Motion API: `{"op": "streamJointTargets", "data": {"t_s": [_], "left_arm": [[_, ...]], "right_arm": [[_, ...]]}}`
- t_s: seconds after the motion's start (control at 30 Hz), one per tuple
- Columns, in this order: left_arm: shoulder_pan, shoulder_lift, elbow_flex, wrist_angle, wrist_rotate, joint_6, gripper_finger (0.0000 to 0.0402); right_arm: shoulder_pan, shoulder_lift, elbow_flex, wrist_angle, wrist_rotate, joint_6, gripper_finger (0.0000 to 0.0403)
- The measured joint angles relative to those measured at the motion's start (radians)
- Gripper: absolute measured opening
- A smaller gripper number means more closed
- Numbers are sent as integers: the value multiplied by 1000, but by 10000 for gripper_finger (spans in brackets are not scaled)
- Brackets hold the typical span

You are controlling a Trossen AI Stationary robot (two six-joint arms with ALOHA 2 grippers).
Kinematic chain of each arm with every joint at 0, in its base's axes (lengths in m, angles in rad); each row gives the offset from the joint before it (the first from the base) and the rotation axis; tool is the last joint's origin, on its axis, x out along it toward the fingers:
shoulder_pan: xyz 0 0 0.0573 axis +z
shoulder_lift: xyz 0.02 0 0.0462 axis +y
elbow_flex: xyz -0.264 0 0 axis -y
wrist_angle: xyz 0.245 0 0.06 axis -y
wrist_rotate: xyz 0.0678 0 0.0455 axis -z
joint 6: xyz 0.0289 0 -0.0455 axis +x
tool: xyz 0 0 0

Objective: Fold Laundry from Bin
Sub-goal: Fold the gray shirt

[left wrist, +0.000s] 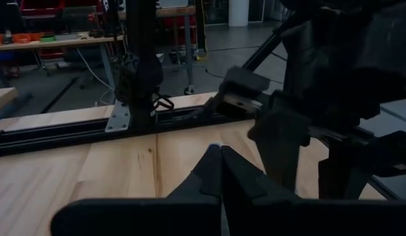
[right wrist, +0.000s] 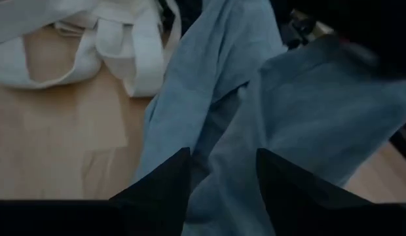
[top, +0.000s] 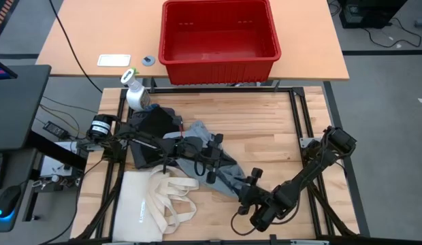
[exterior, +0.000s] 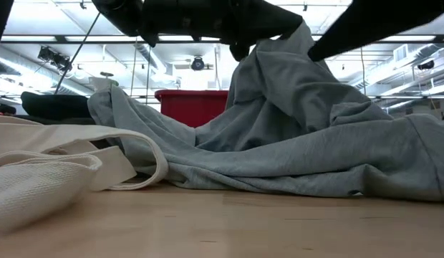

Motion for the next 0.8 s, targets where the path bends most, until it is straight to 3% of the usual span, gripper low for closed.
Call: {"op": "streamJointTargets", "data": {"t_s": [0.3,0.47,0.6,0.8], "left_arm": [[0,-5,0,-7,0,1,5],[-2,-22,-1,7,0,2,5],[-8,-52,-1,-1,0,11,5],[-8,-82,0,-64,0,63,5]], "right_arm": [[-49,-5,12,10,9,-104,244],[-99,7,12,-14,-42,-73,242],[-114,10,12,-76,-56,-17,186],[-86,6,12,-128,-171,69,29]]}}
